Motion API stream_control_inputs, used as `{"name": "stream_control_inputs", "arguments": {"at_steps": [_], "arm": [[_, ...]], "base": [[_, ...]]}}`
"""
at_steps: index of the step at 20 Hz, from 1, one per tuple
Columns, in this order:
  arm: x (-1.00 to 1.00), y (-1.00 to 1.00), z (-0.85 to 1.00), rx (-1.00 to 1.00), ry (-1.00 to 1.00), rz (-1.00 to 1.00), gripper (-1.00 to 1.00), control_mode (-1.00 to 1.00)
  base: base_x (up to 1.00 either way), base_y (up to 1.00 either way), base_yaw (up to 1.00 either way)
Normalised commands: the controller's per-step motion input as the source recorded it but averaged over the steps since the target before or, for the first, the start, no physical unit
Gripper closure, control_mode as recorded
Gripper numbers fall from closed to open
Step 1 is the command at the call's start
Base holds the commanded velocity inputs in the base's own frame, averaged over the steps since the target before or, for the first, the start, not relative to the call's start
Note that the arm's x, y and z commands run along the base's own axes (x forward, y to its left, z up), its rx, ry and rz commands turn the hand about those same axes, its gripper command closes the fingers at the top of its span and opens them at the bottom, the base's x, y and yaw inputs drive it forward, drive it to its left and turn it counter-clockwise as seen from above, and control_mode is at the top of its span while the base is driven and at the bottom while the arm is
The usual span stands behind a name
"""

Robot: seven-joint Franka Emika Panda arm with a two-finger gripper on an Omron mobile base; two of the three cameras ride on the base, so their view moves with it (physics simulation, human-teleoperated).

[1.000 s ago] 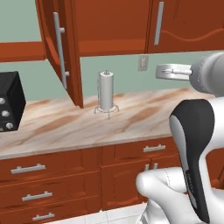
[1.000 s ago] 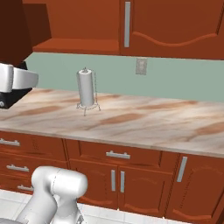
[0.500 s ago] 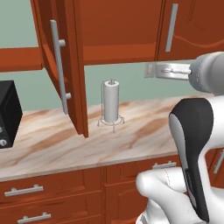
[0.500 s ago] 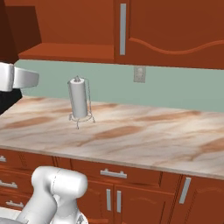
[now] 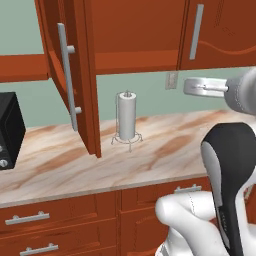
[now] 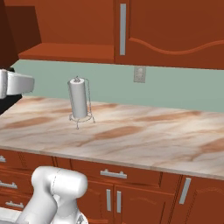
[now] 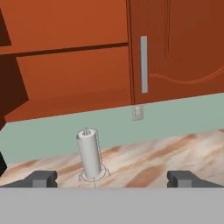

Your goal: Close all open cabinet doors.

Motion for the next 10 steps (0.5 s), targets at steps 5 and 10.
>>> {"name": "stream_control_inputs", "arguments": {"at_steps": [5,10], "arm": [[-0.48,0.04,0.0,-0.02,-0.01,0.0,-1.0,-1.0],[-0.4,0.36,0.0,-0.18,0.0,0.02,-1.0,-1.0]], "base": [[0.0,0.0,0.0],[0.0,0.0,0.0]]}}
